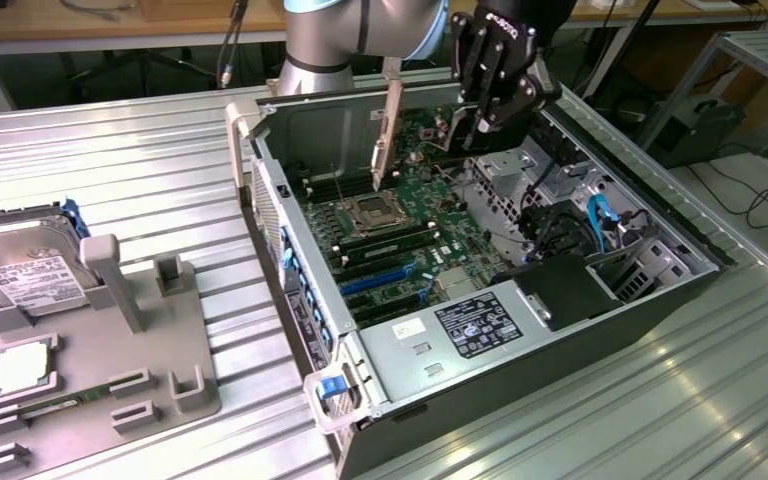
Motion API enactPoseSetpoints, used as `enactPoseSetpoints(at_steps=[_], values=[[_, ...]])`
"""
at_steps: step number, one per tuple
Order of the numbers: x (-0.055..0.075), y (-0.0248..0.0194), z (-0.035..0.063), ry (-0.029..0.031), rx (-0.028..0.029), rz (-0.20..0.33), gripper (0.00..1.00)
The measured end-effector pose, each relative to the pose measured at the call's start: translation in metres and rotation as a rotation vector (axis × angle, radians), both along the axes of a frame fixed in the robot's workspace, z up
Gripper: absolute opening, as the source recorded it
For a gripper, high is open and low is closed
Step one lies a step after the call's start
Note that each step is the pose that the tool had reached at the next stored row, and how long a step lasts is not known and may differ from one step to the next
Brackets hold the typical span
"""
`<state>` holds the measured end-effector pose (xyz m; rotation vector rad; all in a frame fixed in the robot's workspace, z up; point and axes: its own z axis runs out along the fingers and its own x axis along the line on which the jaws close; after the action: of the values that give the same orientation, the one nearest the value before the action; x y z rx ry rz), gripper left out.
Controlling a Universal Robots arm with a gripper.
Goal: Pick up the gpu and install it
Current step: 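Insert the gpu into the slot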
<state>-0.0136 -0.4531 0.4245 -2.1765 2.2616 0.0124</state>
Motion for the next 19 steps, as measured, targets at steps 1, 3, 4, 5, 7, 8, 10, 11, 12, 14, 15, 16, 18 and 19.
enactPoseSetpoints(at_steps=[1, 3, 4, 5, 7, 8, 10, 11, 12, 14, 15, 16, 18, 19], values=[[0.0000, 0.0000, -0.0004, -0.0053, 0.0000, 0.006, 0.27], [0.0001, 0.0000, -0.0012, -0.0059, 0.0000, 0.034, 0.27], [0.0000, 0.0000, -0.0016, -0.0060, 0.0001, 0.049, 0.27], [0.0000, 0.0000, -0.0019, -0.0059, 0.0001, 0.065, 0.27], [0.0000, 0.0000, -0.0024, -0.0059, 0.0001, 0.080, 0.27], [0.0000, 0.0000, -0.0030, -0.0060, 0.0004, 0.083, 0.27], [0.0000, 0.0000, -0.0045, -0.0060, 0.0003, 0.085, 0.27], [0.0000, 0.0000, -0.0053, -0.0060, 0.0002, 0.086, 0.27], [0.0000, 0.0000, -0.0060, -0.0060, 0.0003, 0.087, 0.27], [0.0000, 0.0000, -0.0074, -0.0059, 0.0002, 0.088, 0.27], [0.0000, 0.0000, -0.0080, -0.0059, 0.0002, 0.088, 0.27], [0.0000, 0.0000, -0.0086, -0.0059, 0.0003, 0.088, 0.27], [0.0000, 0.0000, -0.0094, -0.0059, 0.0002, 0.088, 0.27], [0.0000, 0.0000, -0.0101, -0.0059, 0.0003, 0.088, 0.27]])
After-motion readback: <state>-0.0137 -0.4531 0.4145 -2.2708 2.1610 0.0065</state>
